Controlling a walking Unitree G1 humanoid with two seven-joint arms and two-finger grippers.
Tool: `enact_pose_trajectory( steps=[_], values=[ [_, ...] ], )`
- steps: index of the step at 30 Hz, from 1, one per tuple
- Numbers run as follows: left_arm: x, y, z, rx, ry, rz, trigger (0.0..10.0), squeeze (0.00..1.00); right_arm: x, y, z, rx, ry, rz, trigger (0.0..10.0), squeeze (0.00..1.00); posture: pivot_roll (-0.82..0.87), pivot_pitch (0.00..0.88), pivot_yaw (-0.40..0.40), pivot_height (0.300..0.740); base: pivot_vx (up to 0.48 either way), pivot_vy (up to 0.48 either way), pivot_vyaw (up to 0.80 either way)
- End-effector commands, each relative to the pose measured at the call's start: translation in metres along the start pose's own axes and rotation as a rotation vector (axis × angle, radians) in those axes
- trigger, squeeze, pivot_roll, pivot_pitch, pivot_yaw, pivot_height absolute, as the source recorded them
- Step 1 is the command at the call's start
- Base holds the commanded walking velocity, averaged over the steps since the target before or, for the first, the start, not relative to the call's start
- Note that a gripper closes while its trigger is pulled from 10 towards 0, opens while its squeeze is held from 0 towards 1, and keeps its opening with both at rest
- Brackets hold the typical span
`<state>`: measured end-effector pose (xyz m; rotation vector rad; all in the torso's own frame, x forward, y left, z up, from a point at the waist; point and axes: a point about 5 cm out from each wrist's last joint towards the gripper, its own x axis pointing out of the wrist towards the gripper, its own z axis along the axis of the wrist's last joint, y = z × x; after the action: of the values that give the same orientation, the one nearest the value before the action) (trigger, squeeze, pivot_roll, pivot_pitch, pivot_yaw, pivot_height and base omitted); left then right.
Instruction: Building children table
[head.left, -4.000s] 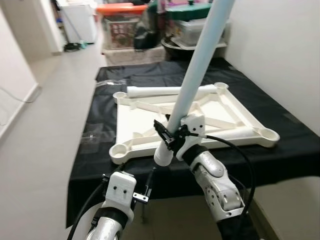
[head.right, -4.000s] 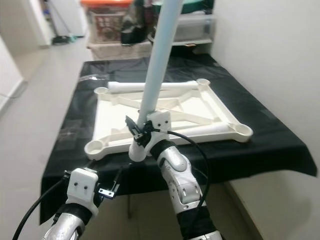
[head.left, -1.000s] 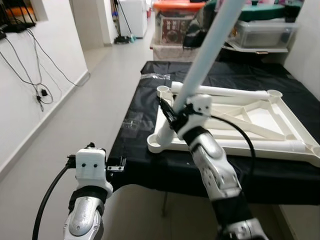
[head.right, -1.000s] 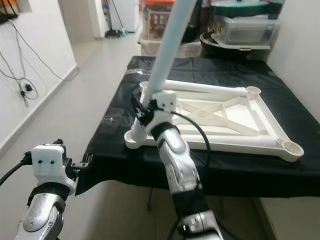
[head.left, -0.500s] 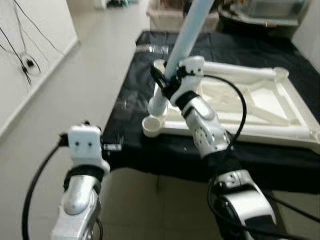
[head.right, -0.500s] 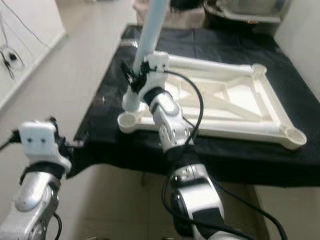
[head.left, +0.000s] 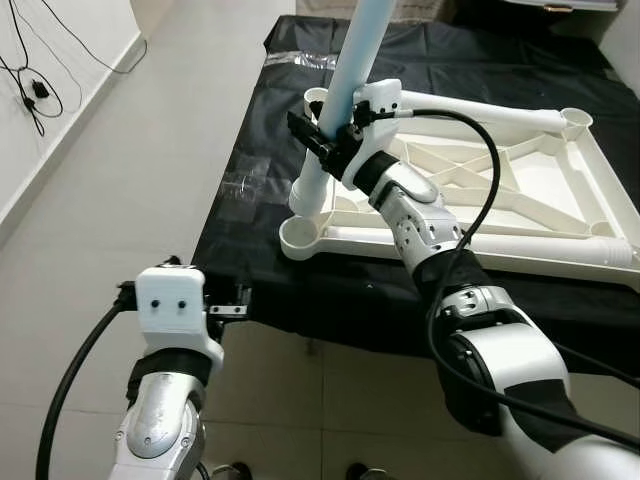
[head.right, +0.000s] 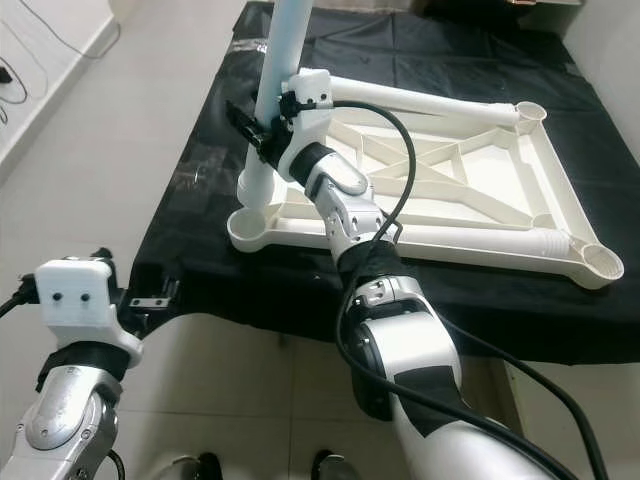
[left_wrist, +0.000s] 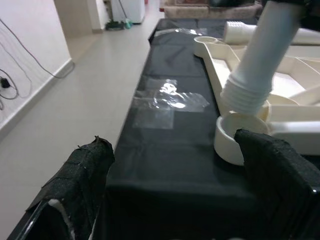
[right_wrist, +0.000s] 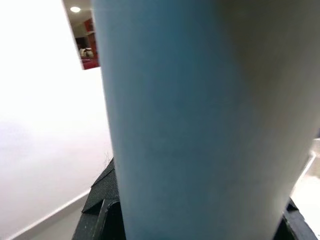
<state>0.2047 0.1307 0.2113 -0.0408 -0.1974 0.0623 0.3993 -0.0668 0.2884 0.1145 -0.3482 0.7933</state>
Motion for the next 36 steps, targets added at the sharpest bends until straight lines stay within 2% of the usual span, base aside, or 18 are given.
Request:
enact_pose_trajectory(
  steps=[1,5,9,16,24,28,36],
  values=[
    [-0.005,-0.004,-0.002,-0.049,0.031,0.019,10.0,0.00,0.002,0.001,0.006,0.011,-0.011,0.051,10.0,0.00,-0.03,0.285,-0.064,0.740,0.000,0.000,0.00],
    [-0.009,-0.006,-0.001,-0.044,0.046,0.006,10.0,0.00,0.001,-0.001,0.013,0.061,-0.031,0.162,10.0,0.00,0.00,0.283,-0.063,0.740,0.000,0.000,0.00],
    [-0.011,-0.006,-0.001,-0.041,0.052,0.003,10.0,0.00,0.003,-0.001,0.017,0.063,-0.043,0.199,10.0,0.00,-0.01,0.284,-0.054,0.740,0.000,0.000,0.00],
    [-0.014,-0.007,-0.001,-0.042,0.066,0.005,10.0,0.00,0.008,0.010,0.011,0.076,-0.016,0.295,10.0,0.00,0.00,0.285,-0.059,0.740,0.000,0.000,0.00],
    [-0.018,-0.007,0.000,-0.040,0.077,0.012,10.0,0.00,0.007,0.013,0.006,0.074,0.016,0.355,10.0,0.00,0.00,0.294,-0.060,0.740,0.000,0.000,0.00],
    [-0.019,-0.007,-0.001,-0.038,0.083,0.013,10.0,0.00,0.007,0.012,0.007,0.049,0.031,0.367,10.0,0.00,0.00,0.296,-0.060,0.740,0.000,0.000,0.00],
    [-0.021,-0.006,-0.002,-0.035,0.094,0.025,10.0,0.00,0.009,0.006,0.021,-0.024,0.041,0.376,10.0,0.00,0.00,0.310,-0.062,0.740,0.000,0.000,0.00]
  ],
)
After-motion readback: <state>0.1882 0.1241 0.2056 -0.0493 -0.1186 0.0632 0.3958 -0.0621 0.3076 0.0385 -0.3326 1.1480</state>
